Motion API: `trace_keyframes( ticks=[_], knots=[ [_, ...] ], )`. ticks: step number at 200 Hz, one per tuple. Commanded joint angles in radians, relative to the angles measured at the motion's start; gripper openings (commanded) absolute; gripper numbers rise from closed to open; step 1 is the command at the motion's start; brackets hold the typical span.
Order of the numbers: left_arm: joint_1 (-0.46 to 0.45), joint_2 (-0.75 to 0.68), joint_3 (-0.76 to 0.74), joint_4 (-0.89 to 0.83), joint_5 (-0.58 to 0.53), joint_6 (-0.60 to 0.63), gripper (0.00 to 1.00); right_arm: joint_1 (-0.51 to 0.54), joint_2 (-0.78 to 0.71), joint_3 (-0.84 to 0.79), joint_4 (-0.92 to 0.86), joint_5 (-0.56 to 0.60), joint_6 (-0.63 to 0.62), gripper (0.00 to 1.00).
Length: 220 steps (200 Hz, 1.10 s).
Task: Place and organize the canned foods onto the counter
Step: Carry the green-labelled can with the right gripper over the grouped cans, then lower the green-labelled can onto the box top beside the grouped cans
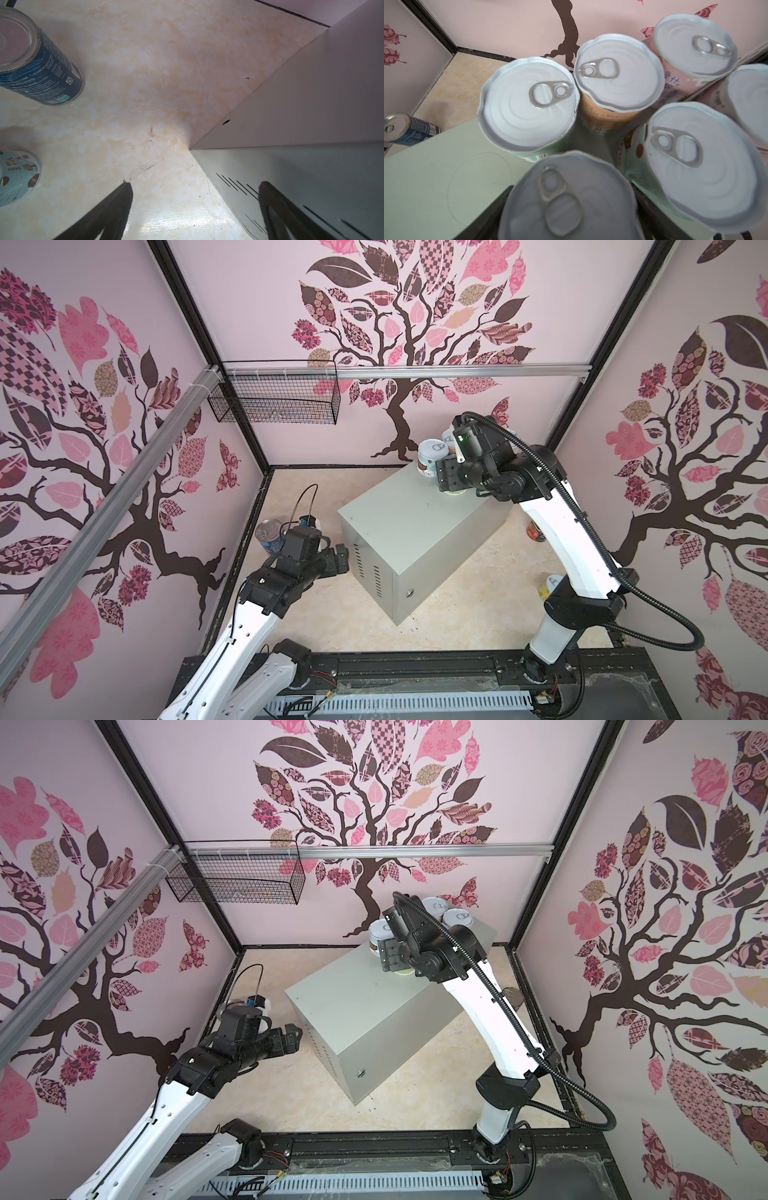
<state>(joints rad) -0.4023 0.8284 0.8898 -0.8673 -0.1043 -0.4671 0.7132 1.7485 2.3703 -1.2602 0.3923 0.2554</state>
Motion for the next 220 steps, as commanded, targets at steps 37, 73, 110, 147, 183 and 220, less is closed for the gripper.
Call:
trace_keyframes(
  ticks=[37,73,110,147,183,220],
  knots=[
    [-0.003,-0.003,-0.025,0.021,-0.005,0.005,0.98,0.007,0.004,0.041,0.013,-0.003,-0.015,0.97],
    [-0.004,-0.002,-0.027,0.021,-0.007,0.005,0.98,0.007,-0.031,0.038,0.012,-0.017,-0.019,0.97],
    [-0.002,-0.006,-0.030,0.029,-0.005,0.005,0.98,0.007,-0.086,0.009,0.010,-0.018,-0.024,0.97],
    [0.000,-0.014,-0.035,0.034,0.001,0.008,0.98,0.007,-0.135,-0.021,0.014,-0.033,-0.028,0.98],
    [0.001,-0.023,-0.038,0.039,0.001,0.007,0.98,0.007,-0.172,-0.026,0.010,-0.061,-0.011,0.90],
    [0.007,-0.025,-0.041,0.039,0.000,0.007,0.98,0.016,-0.181,-0.024,-0.015,-0.056,0.024,0.75]
  ],
)
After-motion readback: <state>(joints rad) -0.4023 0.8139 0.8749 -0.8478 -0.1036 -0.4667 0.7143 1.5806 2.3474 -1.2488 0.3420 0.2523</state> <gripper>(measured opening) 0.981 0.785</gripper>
